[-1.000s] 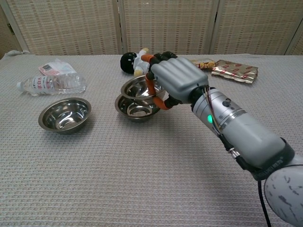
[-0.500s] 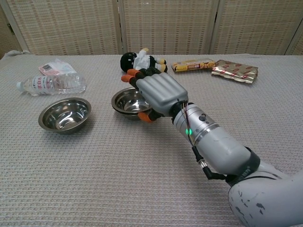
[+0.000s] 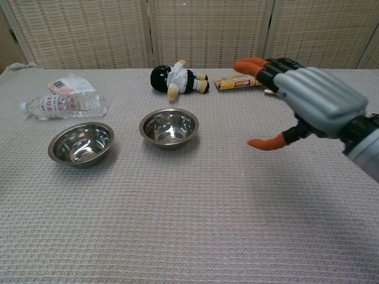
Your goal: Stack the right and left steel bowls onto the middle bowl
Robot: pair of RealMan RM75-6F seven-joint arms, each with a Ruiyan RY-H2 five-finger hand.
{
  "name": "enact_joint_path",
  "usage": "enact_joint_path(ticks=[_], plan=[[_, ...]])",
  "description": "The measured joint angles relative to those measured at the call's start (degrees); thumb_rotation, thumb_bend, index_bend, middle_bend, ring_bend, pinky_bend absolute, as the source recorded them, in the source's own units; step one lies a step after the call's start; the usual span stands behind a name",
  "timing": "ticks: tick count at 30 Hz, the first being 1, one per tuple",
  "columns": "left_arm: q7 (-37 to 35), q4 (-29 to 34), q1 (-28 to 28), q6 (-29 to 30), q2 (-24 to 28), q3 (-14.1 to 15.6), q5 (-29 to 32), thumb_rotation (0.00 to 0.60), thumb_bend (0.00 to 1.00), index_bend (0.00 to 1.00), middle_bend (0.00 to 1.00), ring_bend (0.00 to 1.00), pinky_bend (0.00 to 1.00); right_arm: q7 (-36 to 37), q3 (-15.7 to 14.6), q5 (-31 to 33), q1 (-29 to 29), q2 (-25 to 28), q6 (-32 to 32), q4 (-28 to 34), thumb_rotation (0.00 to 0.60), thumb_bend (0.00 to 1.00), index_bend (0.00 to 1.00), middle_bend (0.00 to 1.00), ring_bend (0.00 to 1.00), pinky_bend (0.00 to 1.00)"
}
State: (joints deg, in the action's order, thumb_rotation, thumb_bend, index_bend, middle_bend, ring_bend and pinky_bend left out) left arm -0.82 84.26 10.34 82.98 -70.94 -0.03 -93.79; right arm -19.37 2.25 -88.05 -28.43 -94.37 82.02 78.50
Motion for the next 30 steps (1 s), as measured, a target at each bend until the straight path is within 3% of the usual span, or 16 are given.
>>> enact_joint_path(ticks=[3,9,13,17,30], plan=[[5.1,-0.1,1.2,-2.6,-2.7,-0.7,1.7,0.600,0.41,0.00,0.00,0.00,0.10,2.1,-2.1,-0.9,5.3,5.0,6.5,1.3,0.524,0.09,0.00,0.00,0.00,0.00],[15.8,-1.1,4.9,-9.7,-9.8,-2.4,5.6,0.600,0.41,0.00,0.00,0.00,0.10,10.3,-3.1,-1.6,11.9,8.5,13.5,-1.9,0.540,0.09,0.00,0.00,0.00,0.00],[21.4,-2.2,7.8,-13.3,-14.2,-3.2,7.2,0.600,0.41,0.00,0.00,0.00,0.10,14.3,-2.7,-1.6,13.5,9.5,14.2,-3.5,0.550,0.09,0.00,0.00,0.00,0.00],[26.4,-7.2,9.7,-13.5,-19.4,-3.9,7.2,0.600,0.41,0.01,0.00,0.00,0.09,15.5,-1.9,-1.7,14.2,10.5,13.7,-3.0,0.551,0.09,0.00,0.00,0.00,0.00],[22.6,-25.7,13.5,-12.5,-30.0,-4.8,6.3,0.600,0.40,0.44,0.00,0.00,0.09,17.3,-0.3,-2.5,15.2,11.5,11.7,-2.1,0.552,0.09,0.00,0.00,0.00,0.00]])
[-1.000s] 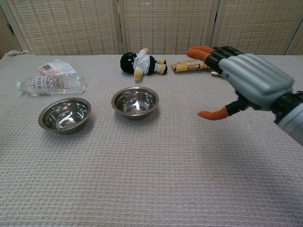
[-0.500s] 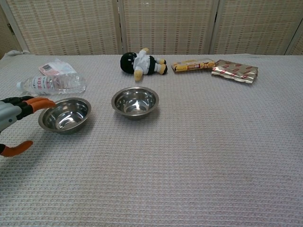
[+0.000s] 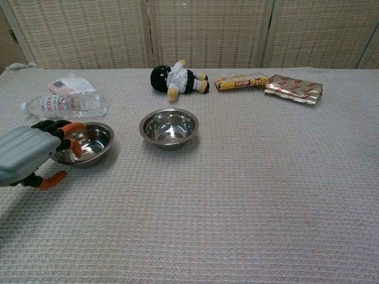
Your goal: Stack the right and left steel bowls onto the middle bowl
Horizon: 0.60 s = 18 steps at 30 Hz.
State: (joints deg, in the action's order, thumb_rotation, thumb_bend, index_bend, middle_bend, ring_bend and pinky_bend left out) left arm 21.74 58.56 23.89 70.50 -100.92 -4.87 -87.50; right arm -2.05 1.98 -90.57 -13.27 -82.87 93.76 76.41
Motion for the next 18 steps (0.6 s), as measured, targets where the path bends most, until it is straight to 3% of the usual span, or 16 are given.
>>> enact_joint_path(ticks=[8,18], plan=[[-6.8,-6.6,1.2,4.1,-3.4,0.4,-2.3,0.600,0.41,0.64,0.02,0.00,0.11,0.0,0.3,0.2,0.2,0.1,-2.2,0.4,0.553,0.09,0.00,0.00,0.00,0.00],[-10.6,-13.6,2.8,8.6,-6.2,0.5,-4.4,0.600,0.41,0.66,0.05,0.00,0.13,0.0,1.0,0.4,0.5,0.4,-3.6,1.0,0.553,0.09,0.00,0.00,0.00,0.00]])
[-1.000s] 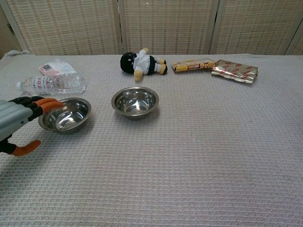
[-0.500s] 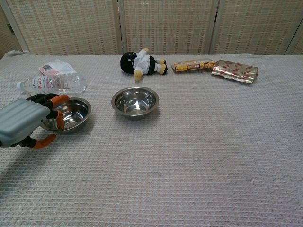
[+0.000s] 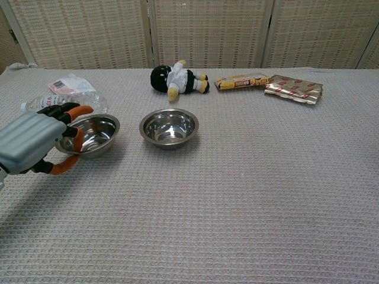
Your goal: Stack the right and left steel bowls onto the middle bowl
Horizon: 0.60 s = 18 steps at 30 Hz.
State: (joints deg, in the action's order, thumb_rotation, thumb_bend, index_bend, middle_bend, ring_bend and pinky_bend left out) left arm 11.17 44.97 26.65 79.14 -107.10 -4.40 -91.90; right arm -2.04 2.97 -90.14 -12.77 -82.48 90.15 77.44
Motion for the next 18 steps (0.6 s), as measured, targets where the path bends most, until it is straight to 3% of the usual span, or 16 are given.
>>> enact_joint_path(ticks=[7,18], plan=[[1.0,0.2,3.7,1.1,-0.4,-2.6,-0.1,0.600,0.41,0.66,0.07,0.00,0.13,0.1,0.2,0.2,0.2,0.6,-1.0,1.0,0.554,0.09,0.00,0.00,0.00,0.00],[8.0,2.6,12.9,-3.5,-4.2,-5.5,-0.3,0.600,0.41,0.65,0.07,0.00,0.13,0.9,1.5,2.3,0.6,2.5,-2.6,3.0,0.554,0.09,0.00,0.00,0.00,0.00]])
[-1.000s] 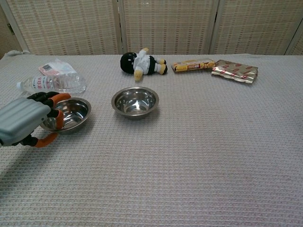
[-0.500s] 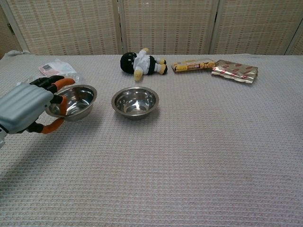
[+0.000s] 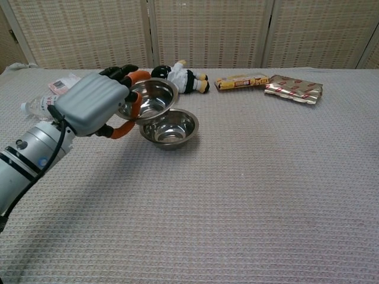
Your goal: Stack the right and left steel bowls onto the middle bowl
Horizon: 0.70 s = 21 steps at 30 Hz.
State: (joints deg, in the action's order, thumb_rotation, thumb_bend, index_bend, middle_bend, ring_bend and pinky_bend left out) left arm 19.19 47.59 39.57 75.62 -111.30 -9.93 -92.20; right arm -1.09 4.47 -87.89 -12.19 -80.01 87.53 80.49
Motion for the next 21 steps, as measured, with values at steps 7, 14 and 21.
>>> enact_joint_path(ticks=[7,14,21], plan=[[1.8,-4.0,2.8,-4.6,-4.2,0.3,1.0,0.600,0.42,0.25,0.01,0.00,0.13,1.5,1.1,0.9,0.8,1.8,0.6,1.3,0.554,0.09,0.00,0.00,0.00,0.00],[3.4,-6.9,4.4,-6.3,-6.9,0.1,2.9,0.600,0.42,0.00,0.00,0.00,0.13,2.2,1.2,0.8,1.4,3.0,0.6,2.6,0.557,0.09,0.00,0.00,0.00,0.00],[4.7,-1.2,3.3,-5.6,-4.3,0.8,3.3,0.600,0.42,0.00,0.00,0.00,0.13,1.5,1.3,0.0,1.9,3.5,1.5,3.6,0.560,0.09,0.00,0.00,0.00,0.00]])
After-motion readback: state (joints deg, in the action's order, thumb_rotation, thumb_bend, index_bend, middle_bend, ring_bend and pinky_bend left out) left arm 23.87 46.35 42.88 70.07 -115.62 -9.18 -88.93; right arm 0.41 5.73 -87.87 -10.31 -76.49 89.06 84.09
